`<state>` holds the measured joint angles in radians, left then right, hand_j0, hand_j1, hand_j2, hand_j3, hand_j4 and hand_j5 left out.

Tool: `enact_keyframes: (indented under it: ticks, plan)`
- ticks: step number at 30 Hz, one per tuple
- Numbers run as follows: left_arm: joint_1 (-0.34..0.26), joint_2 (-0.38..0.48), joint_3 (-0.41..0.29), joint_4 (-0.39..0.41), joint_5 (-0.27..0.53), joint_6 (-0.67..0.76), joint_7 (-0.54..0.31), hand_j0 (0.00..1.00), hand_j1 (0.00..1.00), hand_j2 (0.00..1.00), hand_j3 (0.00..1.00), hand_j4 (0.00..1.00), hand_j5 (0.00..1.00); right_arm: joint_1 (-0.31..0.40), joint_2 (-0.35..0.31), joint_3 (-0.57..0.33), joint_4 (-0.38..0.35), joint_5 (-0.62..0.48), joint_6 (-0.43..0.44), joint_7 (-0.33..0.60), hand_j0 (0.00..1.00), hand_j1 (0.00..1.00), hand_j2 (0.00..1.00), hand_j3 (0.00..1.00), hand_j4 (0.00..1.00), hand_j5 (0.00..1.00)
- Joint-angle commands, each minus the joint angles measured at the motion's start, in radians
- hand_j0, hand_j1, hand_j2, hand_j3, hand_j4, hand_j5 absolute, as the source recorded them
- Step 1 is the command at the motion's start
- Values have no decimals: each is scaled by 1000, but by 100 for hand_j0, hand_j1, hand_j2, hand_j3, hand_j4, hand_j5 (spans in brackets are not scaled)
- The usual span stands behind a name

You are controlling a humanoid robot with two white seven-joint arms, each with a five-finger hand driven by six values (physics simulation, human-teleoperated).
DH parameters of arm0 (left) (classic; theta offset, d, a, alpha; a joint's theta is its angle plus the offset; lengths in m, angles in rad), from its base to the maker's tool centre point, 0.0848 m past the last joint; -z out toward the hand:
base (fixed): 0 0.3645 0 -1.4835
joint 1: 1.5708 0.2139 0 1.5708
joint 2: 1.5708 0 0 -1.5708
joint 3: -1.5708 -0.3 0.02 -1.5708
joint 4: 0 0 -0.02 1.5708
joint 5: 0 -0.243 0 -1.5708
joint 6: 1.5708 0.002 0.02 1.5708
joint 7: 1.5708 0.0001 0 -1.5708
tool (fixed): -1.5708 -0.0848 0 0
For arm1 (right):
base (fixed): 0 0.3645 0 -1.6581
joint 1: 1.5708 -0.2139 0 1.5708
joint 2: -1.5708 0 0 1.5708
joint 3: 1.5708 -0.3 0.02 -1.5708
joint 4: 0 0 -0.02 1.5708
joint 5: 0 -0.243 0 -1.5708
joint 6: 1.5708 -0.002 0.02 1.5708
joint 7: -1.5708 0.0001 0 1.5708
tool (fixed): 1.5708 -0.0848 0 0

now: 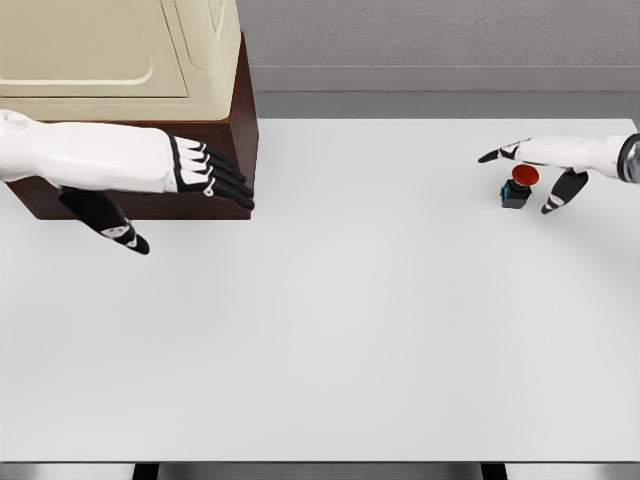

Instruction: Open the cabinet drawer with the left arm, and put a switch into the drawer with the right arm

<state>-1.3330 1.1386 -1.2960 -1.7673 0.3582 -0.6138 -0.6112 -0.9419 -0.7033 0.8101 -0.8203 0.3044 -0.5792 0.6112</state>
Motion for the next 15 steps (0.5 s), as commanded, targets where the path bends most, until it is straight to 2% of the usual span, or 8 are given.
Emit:
enact_keyframes:
  ticks: [1,6,7,9,15]
  plan:
    - [2,27,-3,0,57,3,0,100,100,100,100,100,100,0,5,-2,10,-1,2,0,100,100,100,100,100,100]
    - [3,90,-3,0,139,3,0,100,100,100,100,100,100,-6,10,-2,29,8,2,0,100,100,100,100,100,100]
    - [6,90,-2,0,140,3,0,100,100,100,100,100,100,-11,10,-2,33,19,2,0,99,99,99,99,99,99]
    - [9,101,-2,0,194,3,0,100,100,100,100,100,100,-11,10,-2,36,21,1,0,95,95,95,95,95,95]
    - [31,113,0,0,214,3,0,100,100,100,100,100,100,-11,10,-2,38,22,2,0,86,86,86,86,86,86]
